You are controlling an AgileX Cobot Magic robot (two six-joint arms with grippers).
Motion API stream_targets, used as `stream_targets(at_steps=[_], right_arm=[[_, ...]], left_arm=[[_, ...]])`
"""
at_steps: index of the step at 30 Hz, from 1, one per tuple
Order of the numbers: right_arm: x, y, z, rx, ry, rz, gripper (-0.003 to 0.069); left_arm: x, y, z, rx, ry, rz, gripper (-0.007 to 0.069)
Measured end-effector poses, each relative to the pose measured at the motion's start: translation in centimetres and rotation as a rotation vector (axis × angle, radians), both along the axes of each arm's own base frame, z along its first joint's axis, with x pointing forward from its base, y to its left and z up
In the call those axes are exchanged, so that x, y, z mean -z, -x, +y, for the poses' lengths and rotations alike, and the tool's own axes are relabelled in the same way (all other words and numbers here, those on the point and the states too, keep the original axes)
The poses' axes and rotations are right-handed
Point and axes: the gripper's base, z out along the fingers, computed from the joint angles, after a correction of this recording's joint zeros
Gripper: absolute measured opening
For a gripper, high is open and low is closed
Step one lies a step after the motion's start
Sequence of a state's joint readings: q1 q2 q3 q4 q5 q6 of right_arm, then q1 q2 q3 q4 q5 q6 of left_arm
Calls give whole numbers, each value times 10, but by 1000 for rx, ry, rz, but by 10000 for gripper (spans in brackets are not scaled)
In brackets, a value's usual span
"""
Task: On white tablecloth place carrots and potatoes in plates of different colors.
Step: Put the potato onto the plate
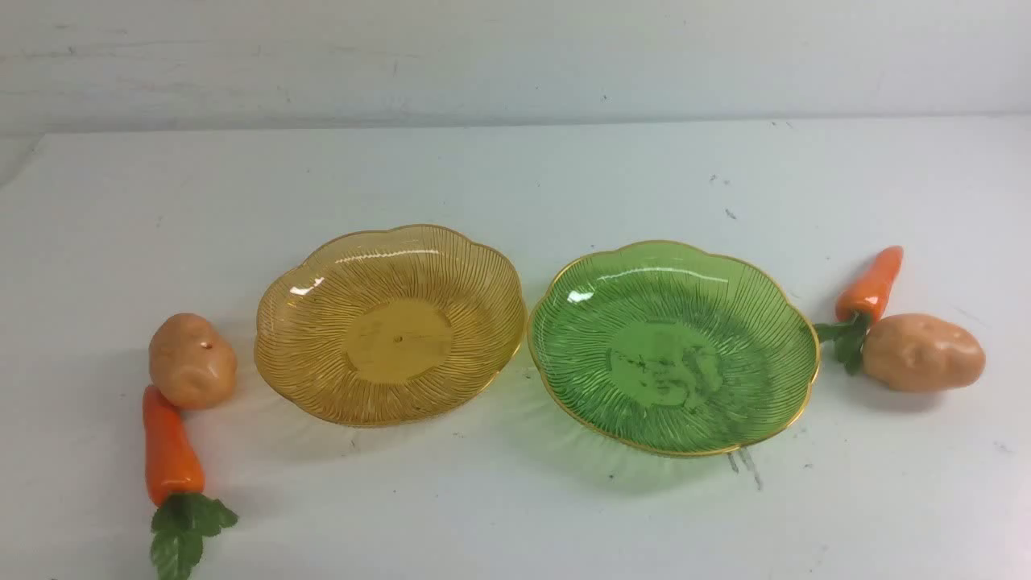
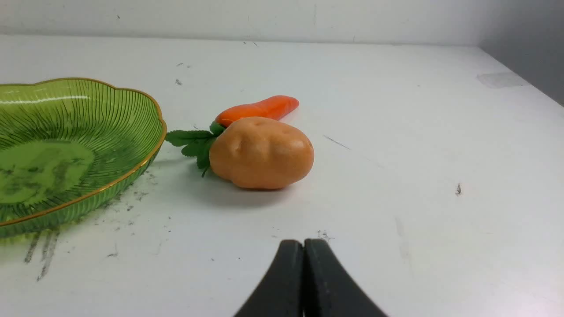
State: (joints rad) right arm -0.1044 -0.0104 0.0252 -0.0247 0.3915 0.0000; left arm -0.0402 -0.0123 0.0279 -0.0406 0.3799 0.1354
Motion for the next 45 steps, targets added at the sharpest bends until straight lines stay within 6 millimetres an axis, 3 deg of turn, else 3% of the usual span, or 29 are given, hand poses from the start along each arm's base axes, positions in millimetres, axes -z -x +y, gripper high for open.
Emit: stream_targets(at_steps=[33, 36, 41, 45], right_arm=[[0, 0, 0, 0, 0, 0, -15], [0, 0, 0, 0, 0, 0, -15], [-1, 0, 0, 0, -21, -9, -15], [-10, -2, 4, 10, -305, -148, -15]], left_arm=[[0, 0, 0, 2, -12, -5, -3], [-6, -2, -1, -3, 58, -72, -3], [-26, -4, -1, -47, 355, -276, -3], [-39, -4, 4, -91, 555, -414, -3]])
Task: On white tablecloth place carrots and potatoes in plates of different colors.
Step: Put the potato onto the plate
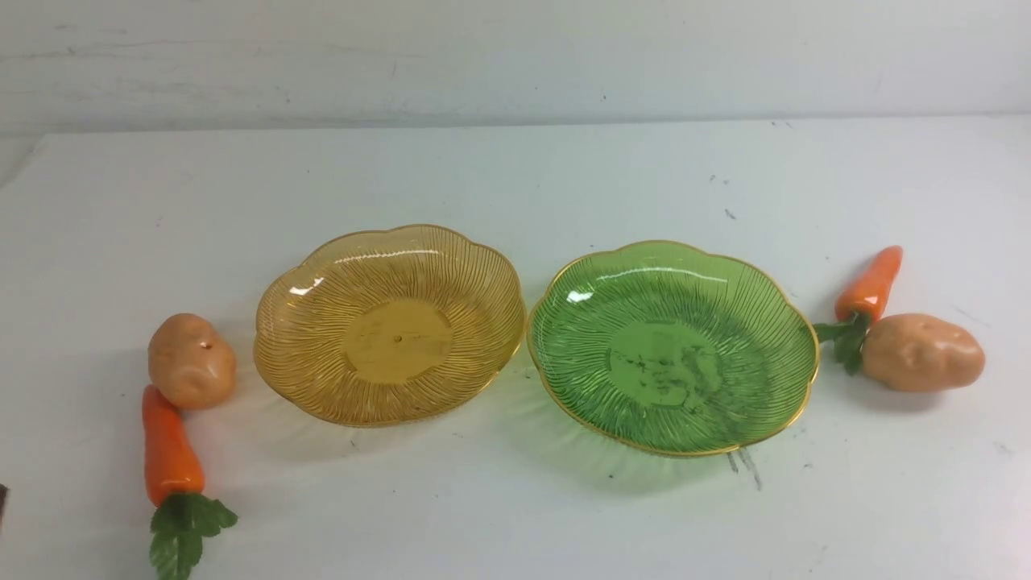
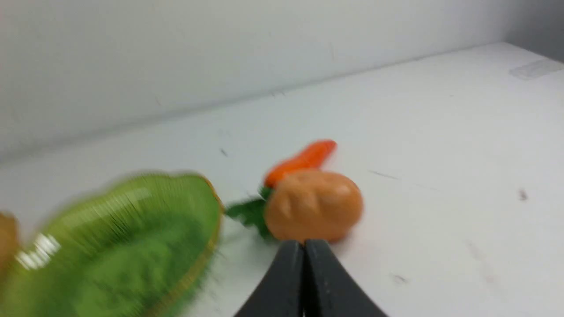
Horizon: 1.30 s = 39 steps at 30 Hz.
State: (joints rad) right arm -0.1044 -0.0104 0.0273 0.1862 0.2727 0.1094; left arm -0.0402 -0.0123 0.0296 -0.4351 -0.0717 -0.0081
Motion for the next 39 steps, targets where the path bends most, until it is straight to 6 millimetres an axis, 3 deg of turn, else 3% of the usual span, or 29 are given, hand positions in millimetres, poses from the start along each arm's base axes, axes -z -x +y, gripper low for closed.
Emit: stream_targets(at_steps=[6, 10, 13, 15, 18, 20, 21, 24, 29, 32, 36, 39], right_arm=[[-16, 0, -3, 38, -496, -218, -15], [-21, 1, -6, 60, -560, -291, -15], [-26, 2, -10, 83, -590, -356, -15], [-44, 5, -8, 55, -573, -381, -15], [-102, 14, 1, -26, -372, -368, -15], [-137, 9, 7, -71, -225, -251, -15], [-151, 2, 9, -94, -160, -167, -15], [-180, -35, 13, -189, 7, 179, -15], [-188, -80, 11, -307, 127, 526, -15], [-187, -109, 8, -365, 170, 684, -15], [-180, -163, 2, -428, 214, 818, -15], [-175, -181, 0, -442, 218, 850, -15]], left_arm=[[-16, 4, 13, -97, 196, -194, -3], [-31, 13, 23, -187, 268, -375, -3], [-63, 23, 25, -178, 296, -493, -3], [-102, 34, 18, -102, 253, -509, -3], [-143, 33, 1, 31, 97, -332, -3], [-159, 15, -11, 128, -22, -95, -3], [-162, 10, -15, 164, -53, -11, -3], [-152, -34, -28, 312, -151, 457, -3], [-131, -68, -34, 429, -196, 834, -3], [-124, -82, -36, 485, -226, 962, -3], [-118, -97, -38, 535, -258, 1028, -3], [-119, -97, -39, 552, -275, 1016, -3]])
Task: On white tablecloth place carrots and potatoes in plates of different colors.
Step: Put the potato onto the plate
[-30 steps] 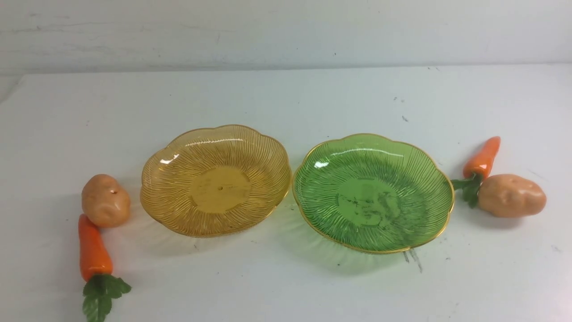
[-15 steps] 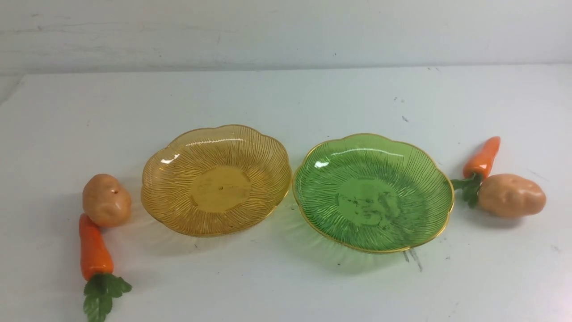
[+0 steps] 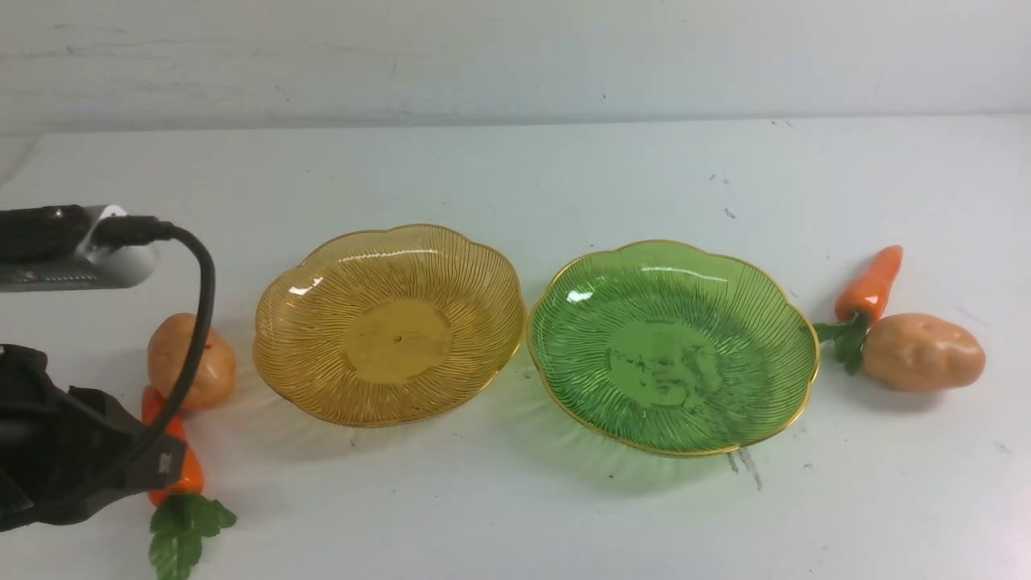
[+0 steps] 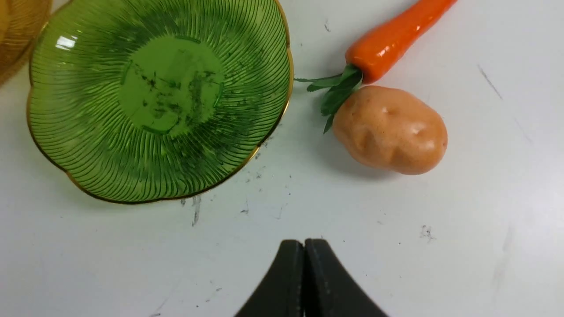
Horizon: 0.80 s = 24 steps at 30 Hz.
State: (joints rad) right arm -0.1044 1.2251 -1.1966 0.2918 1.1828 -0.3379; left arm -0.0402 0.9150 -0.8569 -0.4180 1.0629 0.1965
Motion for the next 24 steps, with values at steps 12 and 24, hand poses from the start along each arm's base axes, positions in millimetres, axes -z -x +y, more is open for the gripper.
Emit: stream_targets(at_steps=[12, 24], right_arm=[[69, -96, -16, -72, 132, 175, 223], [158, -152, -24, -28, 182, 194, 689]], left_arm=[[-1, 0, -1, 52, -18, -33, -3], [-1, 0, -1, 56, -21, -34, -3]])
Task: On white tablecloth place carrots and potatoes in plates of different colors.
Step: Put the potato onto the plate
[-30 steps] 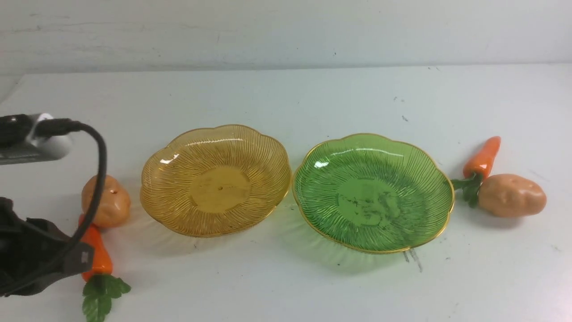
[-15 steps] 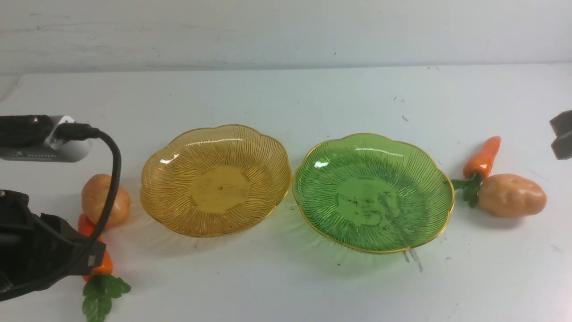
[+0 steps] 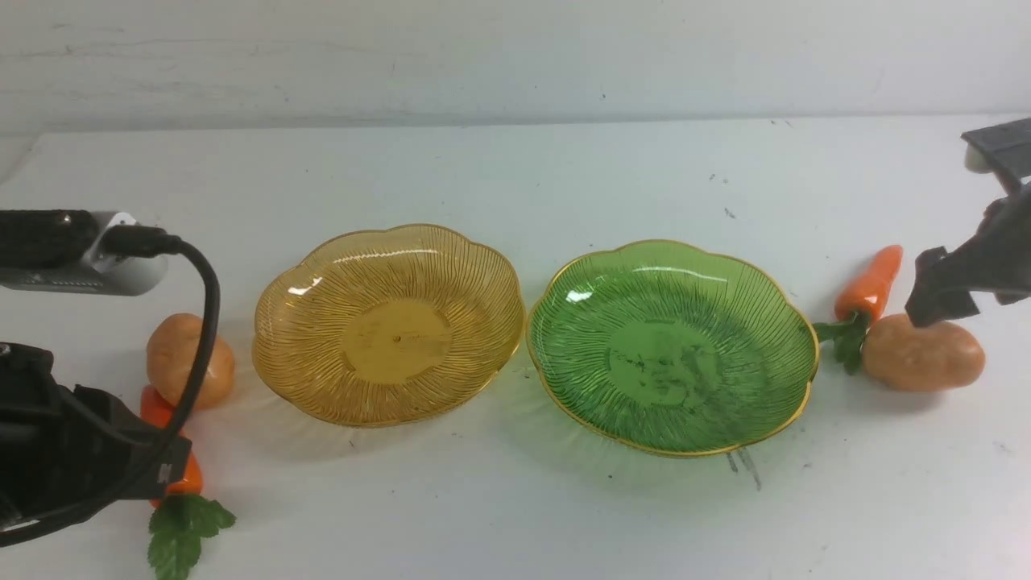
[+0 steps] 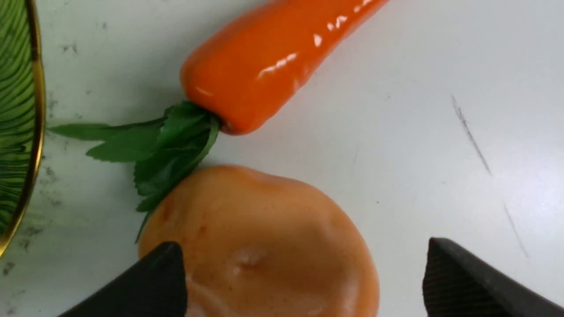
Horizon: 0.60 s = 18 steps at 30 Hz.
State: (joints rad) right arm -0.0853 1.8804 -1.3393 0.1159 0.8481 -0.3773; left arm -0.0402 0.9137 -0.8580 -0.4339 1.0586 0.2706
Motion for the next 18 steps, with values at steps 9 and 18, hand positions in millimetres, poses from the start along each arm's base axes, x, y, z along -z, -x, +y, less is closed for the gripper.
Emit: stream_targets(at_steps=[9, 18], right_arm=[[21, -7, 10, 4, -49, 53, 682], [17, 1, 8, -26, -16, 195, 587]], left_arm=[[0, 0, 0, 1, -1, 0, -3], [0, 0, 0, 1, -1, 0, -3]])
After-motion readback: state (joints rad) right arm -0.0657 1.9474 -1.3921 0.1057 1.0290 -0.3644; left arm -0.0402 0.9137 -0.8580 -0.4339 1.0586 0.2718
